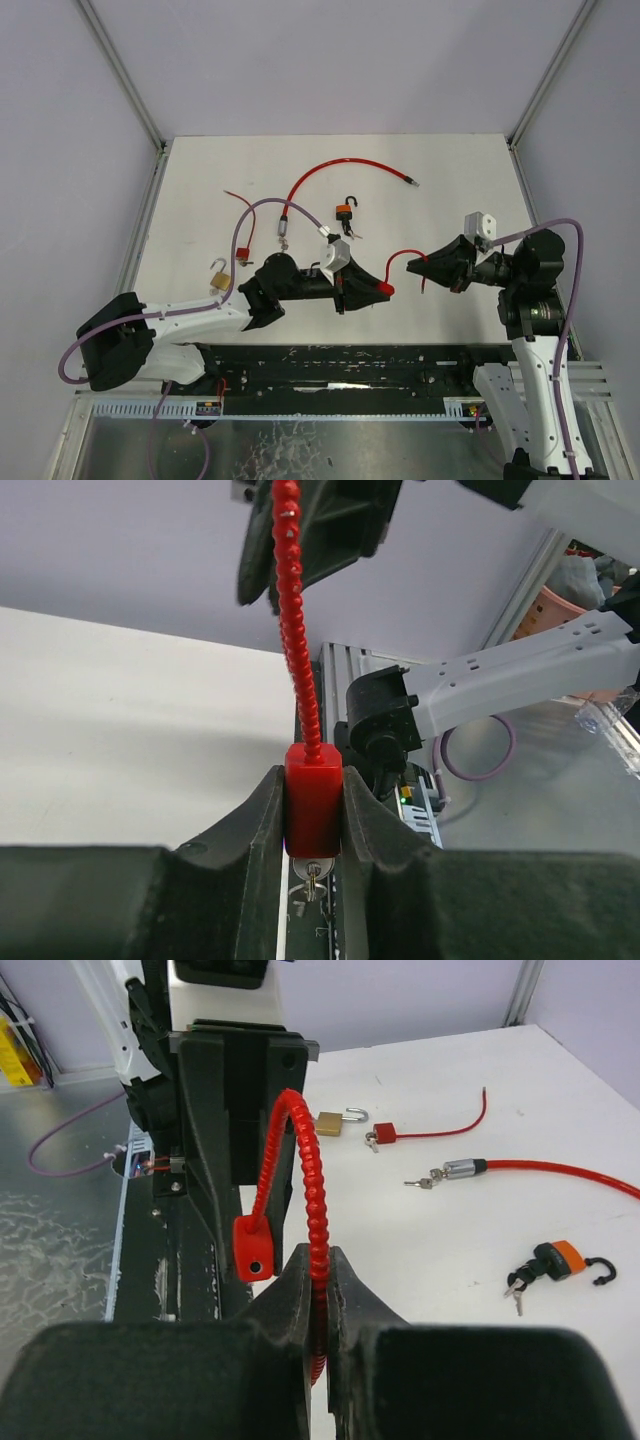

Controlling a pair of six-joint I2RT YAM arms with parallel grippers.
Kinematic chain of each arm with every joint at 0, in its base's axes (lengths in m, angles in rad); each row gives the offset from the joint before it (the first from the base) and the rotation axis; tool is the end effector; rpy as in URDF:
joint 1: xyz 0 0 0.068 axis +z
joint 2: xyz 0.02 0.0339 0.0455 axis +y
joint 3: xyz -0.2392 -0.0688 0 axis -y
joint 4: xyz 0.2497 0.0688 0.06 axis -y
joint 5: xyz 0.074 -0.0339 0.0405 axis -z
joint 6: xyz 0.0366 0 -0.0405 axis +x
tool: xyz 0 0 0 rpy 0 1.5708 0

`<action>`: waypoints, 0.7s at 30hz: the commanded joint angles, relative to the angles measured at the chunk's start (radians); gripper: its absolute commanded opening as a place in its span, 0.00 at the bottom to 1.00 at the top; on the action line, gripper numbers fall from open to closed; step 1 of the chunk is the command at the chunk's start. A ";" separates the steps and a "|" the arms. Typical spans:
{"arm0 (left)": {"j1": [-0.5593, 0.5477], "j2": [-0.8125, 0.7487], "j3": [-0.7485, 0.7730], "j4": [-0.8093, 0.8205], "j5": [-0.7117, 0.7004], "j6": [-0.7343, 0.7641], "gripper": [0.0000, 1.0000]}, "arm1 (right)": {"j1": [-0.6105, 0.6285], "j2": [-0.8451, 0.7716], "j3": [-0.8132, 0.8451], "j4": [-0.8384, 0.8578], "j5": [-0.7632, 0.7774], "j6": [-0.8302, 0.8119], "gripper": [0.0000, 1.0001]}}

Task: Lock with the key
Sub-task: Adjust the lock.

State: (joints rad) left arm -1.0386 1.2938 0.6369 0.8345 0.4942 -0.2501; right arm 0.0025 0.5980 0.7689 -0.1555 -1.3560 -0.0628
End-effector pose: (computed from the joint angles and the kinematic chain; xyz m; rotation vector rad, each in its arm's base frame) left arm 0.1340 -0.2617 0.2574 0.9967 1.2147 -1.3836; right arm 0.1399 0.0361 0.3510 -1.0913 1.2488 0.9941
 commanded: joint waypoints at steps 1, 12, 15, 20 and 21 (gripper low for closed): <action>-0.006 -0.006 -0.005 0.178 0.042 -0.031 0.00 | 0.002 0.019 -0.024 0.234 -0.034 0.225 0.00; 0.104 -0.005 0.096 -0.153 -0.065 -0.280 0.00 | 0.002 0.075 0.015 -0.214 0.311 -0.277 0.17; 0.169 0.016 0.146 -0.281 -0.016 -0.350 0.00 | 0.002 0.127 0.006 -0.234 0.384 -0.354 0.40; 0.228 0.035 0.216 -0.468 0.003 -0.381 0.00 | 0.002 0.179 0.127 -0.383 0.512 -0.504 0.69; 0.238 0.038 0.227 -0.489 0.014 -0.382 0.00 | 0.002 0.171 0.149 -0.407 0.521 -0.536 0.71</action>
State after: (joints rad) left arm -0.8341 1.3228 0.7994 0.4904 0.4828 -0.5732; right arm 0.0010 0.7803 0.7948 -0.4412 -0.9470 -0.4267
